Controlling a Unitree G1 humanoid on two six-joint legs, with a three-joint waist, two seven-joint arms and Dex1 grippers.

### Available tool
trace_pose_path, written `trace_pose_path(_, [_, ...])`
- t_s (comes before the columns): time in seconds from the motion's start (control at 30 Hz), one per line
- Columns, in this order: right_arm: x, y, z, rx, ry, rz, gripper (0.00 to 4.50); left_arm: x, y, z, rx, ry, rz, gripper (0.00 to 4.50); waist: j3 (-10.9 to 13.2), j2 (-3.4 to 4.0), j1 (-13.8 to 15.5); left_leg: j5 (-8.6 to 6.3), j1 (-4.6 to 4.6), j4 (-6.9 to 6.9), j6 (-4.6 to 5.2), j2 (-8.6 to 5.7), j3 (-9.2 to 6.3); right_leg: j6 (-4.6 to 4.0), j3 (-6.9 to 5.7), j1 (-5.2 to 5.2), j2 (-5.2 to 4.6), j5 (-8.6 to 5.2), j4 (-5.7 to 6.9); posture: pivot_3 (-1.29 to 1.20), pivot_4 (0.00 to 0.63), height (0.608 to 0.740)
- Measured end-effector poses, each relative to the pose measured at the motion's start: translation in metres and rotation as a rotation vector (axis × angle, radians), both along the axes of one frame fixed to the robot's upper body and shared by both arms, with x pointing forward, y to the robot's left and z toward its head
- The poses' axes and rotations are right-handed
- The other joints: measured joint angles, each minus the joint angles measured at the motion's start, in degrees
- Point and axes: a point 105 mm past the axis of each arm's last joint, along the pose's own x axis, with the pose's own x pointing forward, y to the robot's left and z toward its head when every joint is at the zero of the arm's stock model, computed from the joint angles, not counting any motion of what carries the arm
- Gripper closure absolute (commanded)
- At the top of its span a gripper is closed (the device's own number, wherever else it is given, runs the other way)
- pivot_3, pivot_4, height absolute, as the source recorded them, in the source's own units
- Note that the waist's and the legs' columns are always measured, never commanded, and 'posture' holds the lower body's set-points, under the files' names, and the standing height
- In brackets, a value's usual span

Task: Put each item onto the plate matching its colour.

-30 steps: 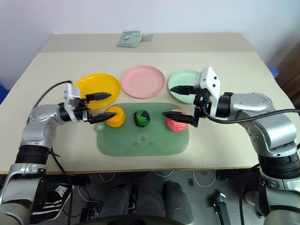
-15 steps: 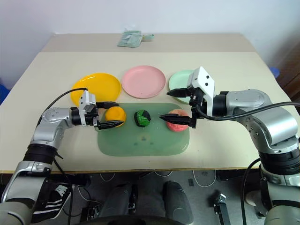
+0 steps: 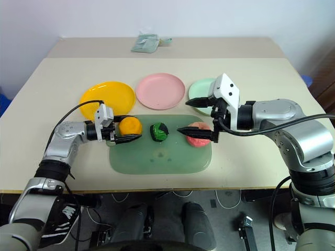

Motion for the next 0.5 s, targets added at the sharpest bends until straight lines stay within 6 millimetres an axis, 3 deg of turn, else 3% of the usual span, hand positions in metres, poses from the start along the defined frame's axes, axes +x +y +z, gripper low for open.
trace_pose_path(0.1, [0.019,0.002,0.014,0.054,-0.084,-0.076,0.00,0.019,0.014,0.035,-0.120,-0.044,0.138,1.05,0.00,0.00,-0.20,0.00,0.01,0.00,0.00,-0.01,0.01,0.01,0.00,-0.01,0.01,0.00,0.01,0.00,0.150,0.734])
trace_pose_path(0.2, [0.041,0.000,0.024,0.105,-0.151,-0.180,0.00,0.039,0.031,0.059,-0.114,-0.153,0.321,1.05,-0.01,0.00,-0.38,0.00,0.02,-0.04,0.00,-0.02,0.02,0.01,0.00,-0.01,0.00,0.00,0.00,0.00,0.150,0.734])
trace_pose_path(0.33, [0.051,0.002,0.019,0.106,-0.170,-0.224,0.00,0.057,0.061,0.048,-0.078,-0.162,0.568,1.05,-0.01,0.01,-0.55,0.00,-0.16,-0.06,0.00,-0.03,0.04,0.01,0.00,-0.18,-0.03,0.01,0.00,0.00,0.150,0.734])
trace_pose_path(0.47, [0.054,0.010,0.010,0.090,-0.162,-0.223,0.00,0.062,0.068,0.031,-0.063,-0.123,0.647,1.05,-0.01,0.01,-0.69,0.00,-0.39,-0.01,0.00,-0.06,0.04,0.09,-0.02,-0.38,-0.06,0.05,0.00,0.00,0.150,0.734])
trace_pose_path(0.5, [0.054,0.011,0.008,0.087,-0.159,-0.226,0.00,0.062,0.068,0.030,-0.058,-0.128,0.649,0.56,-0.01,0.01,-0.71,0.00,-0.40,0.00,0.00,-0.08,0.04,0.09,-0.01,-0.38,-0.08,0.05,0.00,0.00,0.150,0.734])
